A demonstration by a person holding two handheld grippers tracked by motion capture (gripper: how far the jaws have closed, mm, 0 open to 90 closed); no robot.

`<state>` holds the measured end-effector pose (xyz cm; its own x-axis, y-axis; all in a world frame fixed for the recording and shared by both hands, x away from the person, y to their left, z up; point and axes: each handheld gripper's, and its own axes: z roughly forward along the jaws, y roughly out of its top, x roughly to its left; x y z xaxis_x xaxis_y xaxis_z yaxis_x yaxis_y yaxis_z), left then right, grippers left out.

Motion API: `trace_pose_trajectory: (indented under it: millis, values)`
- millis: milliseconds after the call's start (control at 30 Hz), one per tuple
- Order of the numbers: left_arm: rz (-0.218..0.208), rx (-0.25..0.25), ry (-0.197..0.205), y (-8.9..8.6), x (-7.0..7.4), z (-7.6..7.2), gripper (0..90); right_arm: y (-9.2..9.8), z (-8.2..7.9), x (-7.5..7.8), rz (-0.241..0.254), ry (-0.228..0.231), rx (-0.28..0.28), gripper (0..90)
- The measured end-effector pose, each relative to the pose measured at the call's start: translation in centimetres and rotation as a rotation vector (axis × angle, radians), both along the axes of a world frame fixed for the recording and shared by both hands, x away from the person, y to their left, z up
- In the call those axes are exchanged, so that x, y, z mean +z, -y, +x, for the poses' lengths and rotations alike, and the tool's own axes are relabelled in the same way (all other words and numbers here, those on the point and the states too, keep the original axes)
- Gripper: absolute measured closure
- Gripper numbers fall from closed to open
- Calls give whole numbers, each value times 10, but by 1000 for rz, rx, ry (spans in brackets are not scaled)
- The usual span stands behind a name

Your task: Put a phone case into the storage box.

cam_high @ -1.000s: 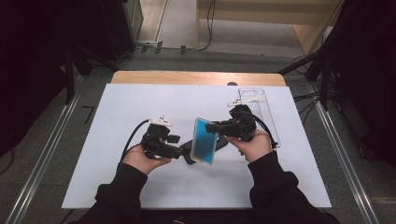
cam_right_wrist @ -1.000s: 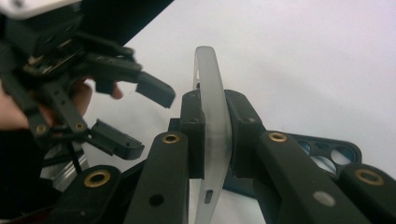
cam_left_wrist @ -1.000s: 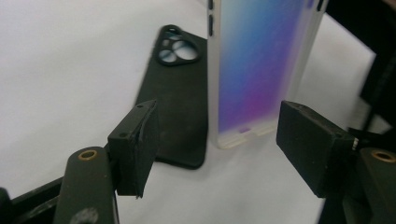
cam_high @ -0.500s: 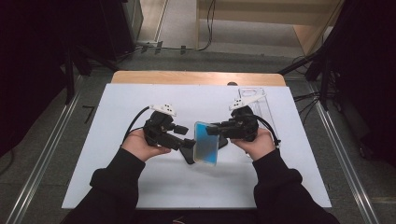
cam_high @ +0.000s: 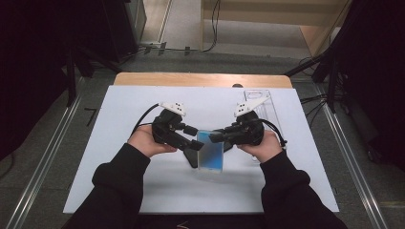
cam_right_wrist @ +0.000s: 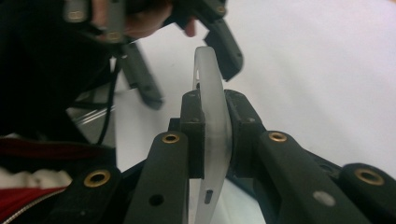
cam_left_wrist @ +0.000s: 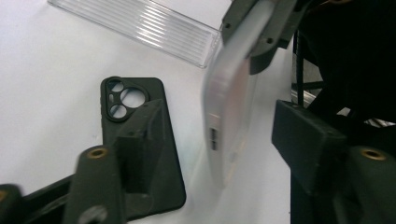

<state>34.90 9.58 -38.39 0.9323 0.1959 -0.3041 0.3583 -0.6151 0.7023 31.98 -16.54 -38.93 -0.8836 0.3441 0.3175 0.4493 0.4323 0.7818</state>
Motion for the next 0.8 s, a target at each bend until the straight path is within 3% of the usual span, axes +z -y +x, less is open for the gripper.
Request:
trace_pose_trajectory:
  millis: [200,367,533,633,800]
  values:
    - [5,-24,-16,-2,-1,1,402,-3,-1,-1,-17,11,68,769]
    - [-14,-63,12,-2,1,-5,579,-4,-1,-3,-22,21,93,769]
    - [-23,-87,-6,-4,1,-4,717,-5,-2,-4,-21,42,127,769]
    - [-22,-129,-7,-3,1,-7,772,-6,-2,-5,-19,51,150,769]
    - [-13,-148,-39,-3,-1,-6,804,-7,-2,-5,-21,52,174,769]
